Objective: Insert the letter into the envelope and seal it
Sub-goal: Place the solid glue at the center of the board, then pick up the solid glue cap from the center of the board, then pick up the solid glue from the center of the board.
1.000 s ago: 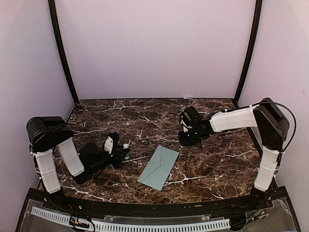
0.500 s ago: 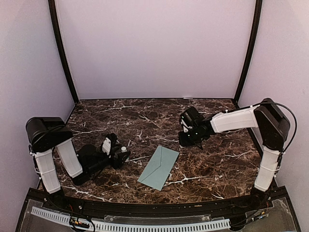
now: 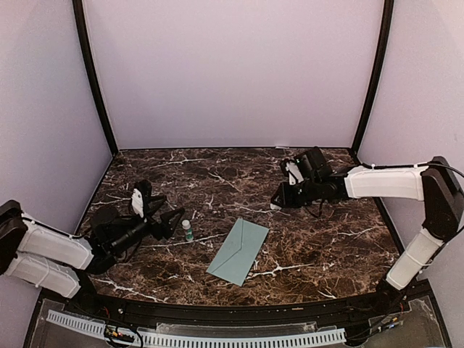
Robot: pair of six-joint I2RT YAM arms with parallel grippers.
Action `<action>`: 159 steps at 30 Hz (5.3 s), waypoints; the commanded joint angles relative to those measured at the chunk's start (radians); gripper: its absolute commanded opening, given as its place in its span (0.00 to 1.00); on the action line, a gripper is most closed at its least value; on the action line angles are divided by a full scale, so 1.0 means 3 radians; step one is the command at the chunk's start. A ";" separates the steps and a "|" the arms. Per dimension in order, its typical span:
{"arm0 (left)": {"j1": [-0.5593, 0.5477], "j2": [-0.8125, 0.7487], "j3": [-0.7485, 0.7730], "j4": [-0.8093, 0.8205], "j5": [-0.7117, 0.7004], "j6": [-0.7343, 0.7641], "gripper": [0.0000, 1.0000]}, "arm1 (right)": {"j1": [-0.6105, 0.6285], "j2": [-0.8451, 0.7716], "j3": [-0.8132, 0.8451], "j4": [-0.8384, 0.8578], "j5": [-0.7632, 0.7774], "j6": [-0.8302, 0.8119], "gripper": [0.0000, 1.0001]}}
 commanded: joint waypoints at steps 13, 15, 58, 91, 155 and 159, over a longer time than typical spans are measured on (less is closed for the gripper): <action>-0.0674 -0.0629 0.1878 -0.2391 0.0482 0.0448 0.79 | 0.0301 -0.0926 -0.0024 0.1338 -0.1465 0.0873 0.17; -0.0792 -0.0477 0.2093 -0.2480 0.0440 0.0551 0.79 | 0.0397 -0.0922 0.0028 0.1315 -0.1356 0.0871 0.17; -0.0987 0.0310 0.2839 -0.2957 0.0058 0.0790 0.49 | 0.0635 -0.0552 0.0395 0.1152 -0.1374 0.0727 0.15; -0.1010 0.0396 0.2919 -0.2975 -0.0103 0.0791 0.19 | 0.0656 -0.0522 0.0385 0.1121 -0.1381 0.0702 0.23; 0.1097 -0.0326 0.2045 -0.4444 0.1986 -0.0147 0.05 | 0.1698 0.2153 0.1131 0.2472 0.0507 -0.0777 0.44; 0.1093 -0.0338 0.2044 -0.4444 0.1987 -0.0150 0.05 | 0.1687 0.2222 0.1215 0.2454 0.0574 -0.0759 0.44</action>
